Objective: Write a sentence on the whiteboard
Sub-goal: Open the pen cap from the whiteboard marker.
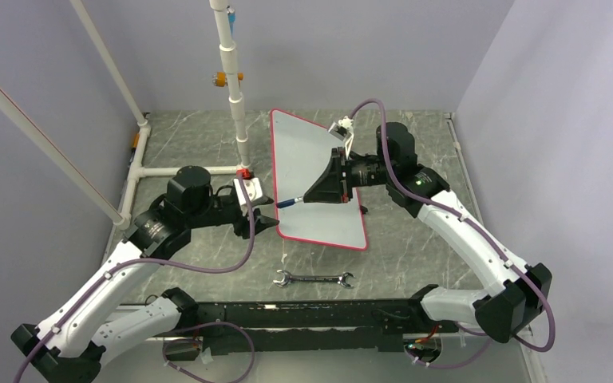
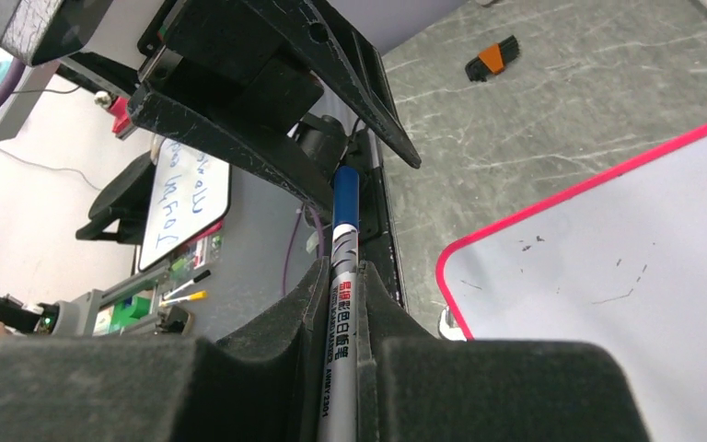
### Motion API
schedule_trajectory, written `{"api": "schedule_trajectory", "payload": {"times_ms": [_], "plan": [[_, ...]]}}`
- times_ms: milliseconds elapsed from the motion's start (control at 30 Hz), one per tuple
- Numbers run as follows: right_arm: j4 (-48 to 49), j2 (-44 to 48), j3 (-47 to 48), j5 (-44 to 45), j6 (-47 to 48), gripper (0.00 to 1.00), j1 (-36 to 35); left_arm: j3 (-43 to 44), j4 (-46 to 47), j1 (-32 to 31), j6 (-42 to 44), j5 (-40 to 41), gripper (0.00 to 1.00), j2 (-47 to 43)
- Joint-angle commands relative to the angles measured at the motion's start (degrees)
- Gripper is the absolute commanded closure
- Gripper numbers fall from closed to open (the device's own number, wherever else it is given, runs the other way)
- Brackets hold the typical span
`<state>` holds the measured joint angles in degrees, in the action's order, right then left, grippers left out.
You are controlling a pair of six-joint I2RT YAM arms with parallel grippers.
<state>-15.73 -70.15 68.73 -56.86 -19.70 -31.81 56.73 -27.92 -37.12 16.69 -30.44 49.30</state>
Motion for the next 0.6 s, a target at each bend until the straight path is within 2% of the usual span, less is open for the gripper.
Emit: {"api": "schedule_trajectory", "payload": {"times_ms": [0, 267, 567], "plan": [[3.4, 0.4, -0.3, -2.3, 0.1, 1.0, -0.4, 0.9, 5.1, 0.9, -3.1, -7.3, 0.45, 0.7], [4.6, -0.2, -1.3, -2.2, 0.2, 1.0, -1.5, 0.0, 9.1, 0.9, -5.8, -8.5, 0.49, 0.9], [5.5, -0.3, -2.0, -2.5, 0.3, 1.0, -2.7, 1.4, 9.2, 0.9, -7.4, -10.2, 0.62, 4.7]]}}
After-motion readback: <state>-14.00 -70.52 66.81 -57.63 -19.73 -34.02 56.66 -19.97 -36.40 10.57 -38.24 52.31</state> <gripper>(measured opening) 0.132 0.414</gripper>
